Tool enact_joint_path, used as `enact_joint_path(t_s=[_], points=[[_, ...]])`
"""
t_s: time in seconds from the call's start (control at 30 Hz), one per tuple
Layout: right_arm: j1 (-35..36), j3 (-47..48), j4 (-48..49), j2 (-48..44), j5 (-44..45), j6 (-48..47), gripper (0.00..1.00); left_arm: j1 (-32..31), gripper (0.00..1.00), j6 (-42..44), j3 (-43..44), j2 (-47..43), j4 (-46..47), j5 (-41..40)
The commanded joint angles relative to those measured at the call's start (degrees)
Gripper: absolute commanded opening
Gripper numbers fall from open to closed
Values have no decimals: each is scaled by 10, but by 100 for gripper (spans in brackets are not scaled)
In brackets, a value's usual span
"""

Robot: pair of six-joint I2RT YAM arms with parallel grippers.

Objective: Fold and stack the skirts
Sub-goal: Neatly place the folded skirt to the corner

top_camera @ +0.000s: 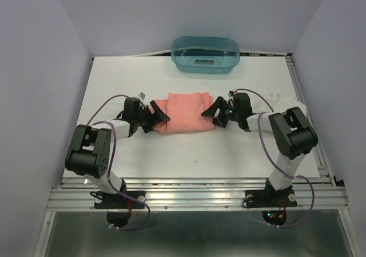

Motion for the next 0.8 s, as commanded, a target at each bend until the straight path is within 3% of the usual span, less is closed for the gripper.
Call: enact_joint_path(t_s=[0.0,0.07,0.27,0.37,0.4,0.47,0.5,0.57,0.63,0.7,0.77], points=[[18,-17,-94,32,99,-46,74,-35,88,3,22,21,18,-6],[32,-13,-100,31,99,-51,69,-46,79,2,28,26,21,-7],[38,2,-108,35,108,-71,55,-55,72,1,28,36,24,-9],[44,13,-111,37,115,-88,38,-64,65,4,34,37,25,-14],[51,15,-112,37,118,-92,31,-66,57,5,37,40,27,-15],[57,25,-120,36,123,-112,27,-75,46,8,43,48,28,-14],[62,40,-133,36,132,-122,26,-77,24,14,56,60,26,-11],[68,72,-161,37,151,-166,23,-88,8,42,87,75,1,-2],[75,106,-195,41,175,-202,14,-97,0,54,114,88,-29,-10],[82,150,-251,47,230,-234,1,-108,0,89,148,96,-65,-42],[82,163,-269,42,260,-255,1,-114,0,103,169,97,-88,-59]])
